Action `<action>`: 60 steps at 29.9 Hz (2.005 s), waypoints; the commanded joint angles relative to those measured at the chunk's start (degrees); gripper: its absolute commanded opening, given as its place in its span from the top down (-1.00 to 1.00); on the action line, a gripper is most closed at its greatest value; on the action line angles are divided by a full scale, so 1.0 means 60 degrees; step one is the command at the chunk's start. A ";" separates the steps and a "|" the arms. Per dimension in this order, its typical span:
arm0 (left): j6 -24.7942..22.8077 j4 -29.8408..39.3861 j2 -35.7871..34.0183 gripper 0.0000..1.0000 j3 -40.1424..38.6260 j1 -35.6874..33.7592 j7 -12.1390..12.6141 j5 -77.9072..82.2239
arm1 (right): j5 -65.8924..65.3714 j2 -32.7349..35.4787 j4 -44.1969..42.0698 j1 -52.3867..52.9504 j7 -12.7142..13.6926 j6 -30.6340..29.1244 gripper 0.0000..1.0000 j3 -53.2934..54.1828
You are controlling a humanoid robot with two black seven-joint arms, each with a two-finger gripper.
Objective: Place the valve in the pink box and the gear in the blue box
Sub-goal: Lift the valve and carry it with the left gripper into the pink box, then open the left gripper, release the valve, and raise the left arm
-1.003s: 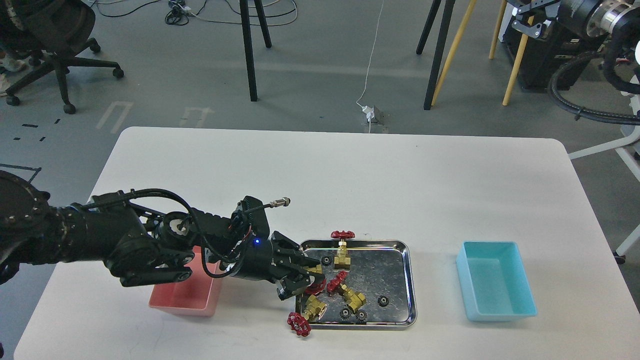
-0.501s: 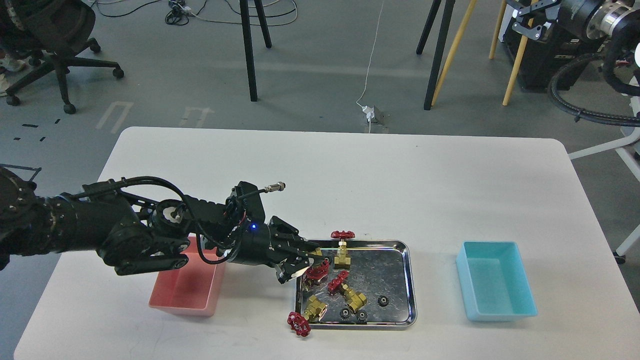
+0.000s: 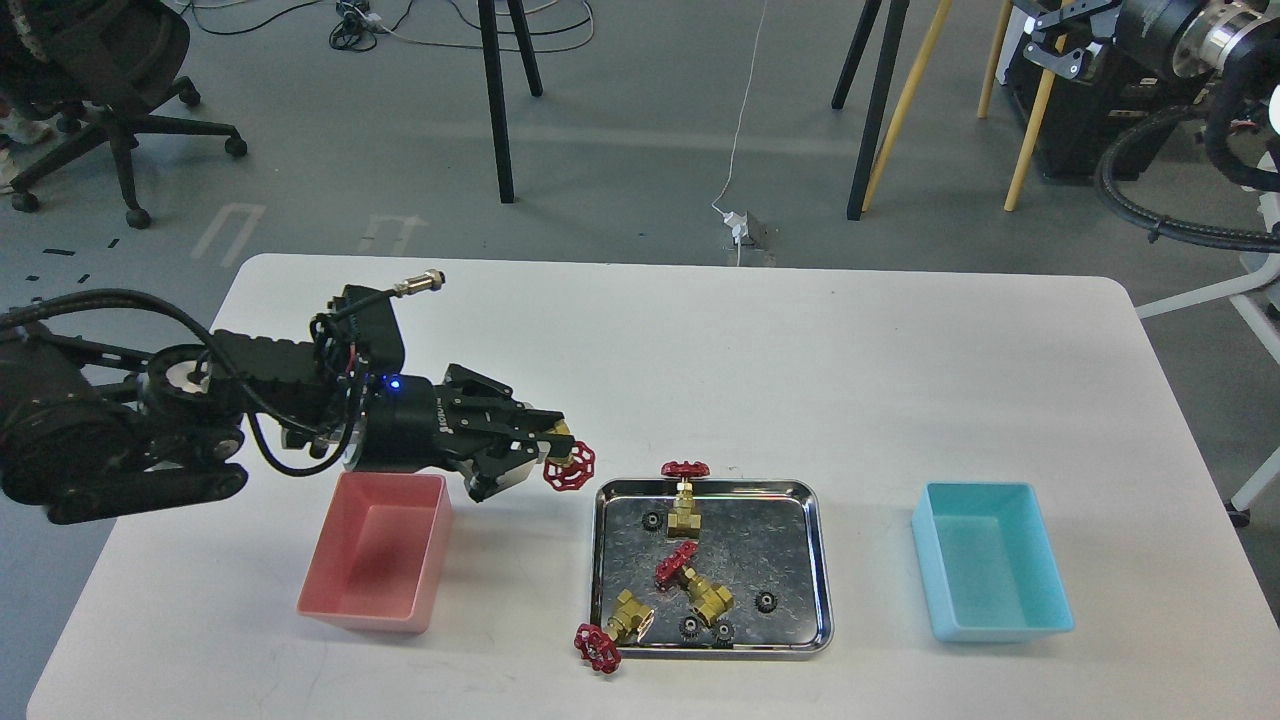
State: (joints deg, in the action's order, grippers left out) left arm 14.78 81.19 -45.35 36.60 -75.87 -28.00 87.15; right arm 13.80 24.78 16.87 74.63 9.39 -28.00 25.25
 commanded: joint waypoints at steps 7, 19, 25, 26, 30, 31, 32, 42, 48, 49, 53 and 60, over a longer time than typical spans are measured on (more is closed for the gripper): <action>-0.0002 0.0341 -0.2108 0.62 -0.0020 0.0895 0.0000 0.1190 | 0.0000 0.0016 0.0001 -0.0001 -0.0012 0.0000 -1.00 0.0010; 0.0086 0.0019 -0.2300 0.62 -0.0094 0.1438 0.0000 0.1383 | 0.0000 0.0075 0.0016 -0.0001 0.0003 0.0000 -1.00 0.0010; 0.0100 -0.0391 -0.2183 0.61 -0.0123 0.1745 0.0000 0.1514 | 0.0000 0.0089 0.0016 -0.0059 0.0003 0.0000 -1.00 0.0010; 0.0100 -0.0464 -0.2168 0.61 -0.0167 0.1833 0.0000 0.1572 | 0.0000 0.0089 0.0016 -0.0074 0.0003 0.0000 -1.00 0.0010; 0.0086 -0.0582 -0.1934 0.59 -0.0226 0.1965 0.0000 0.1573 | 0.0000 0.0089 0.0016 -0.0089 0.0003 0.0000 -1.00 0.0010; 0.0086 -0.0582 -0.1890 0.58 -0.0240 0.1965 0.0000 0.1558 | 0.0000 0.0089 0.0016 -0.0089 0.0003 0.0000 -1.00 0.0010; 0.0086 -0.0582 -0.1875 0.55 -0.0240 0.1980 0.0000 0.1558 | 0.0000 0.0089 0.0016 -0.0089 0.0003 0.0000 -1.00 0.0010; 0.0057 -0.1022 -0.1523 -0.07 -0.0240 0.2156 0.0000 0.1456 | 0.0000 0.0089 0.0060 -0.0148 0.0003 0.0000 -1.00 0.0010; -0.0177 -0.0890 -0.1611 -0.55 -0.1585 0.2141 0.0000 0.0858 | -0.0451 0.0119 0.0147 -0.0162 -0.0012 0.0000 -1.00 -0.0515; -0.0396 -0.0846 -0.1640 -0.57 -0.1907 0.2141 0.0000 0.0449 | -0.0845 0.0061 0.0249 -0.0104 -0.0026 0.0000 -1.00 -0.0866; -0.1435 -0.0597 -0.1684 -0.61 -0.3459 0.2097 0.0000 -0.1921 | -0.2836 0.0045 0.1112 -0.0060 -0.0100 0.0000 -1.00 -0.2112; -0.3689 -0.0421 -0.0736 -0.66 -0.7295 0.2171 0.0000 -0.7542 | -0.8703 0.0177 0.4797 -0.0103 -0.0100 0.0000 -1.00 -0.3168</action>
State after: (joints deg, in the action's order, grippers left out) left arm -1.41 78.02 -53.70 1.70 -62.98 -27.99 56.57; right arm -22.54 25.27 34.78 74.41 8.78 -28.03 8.30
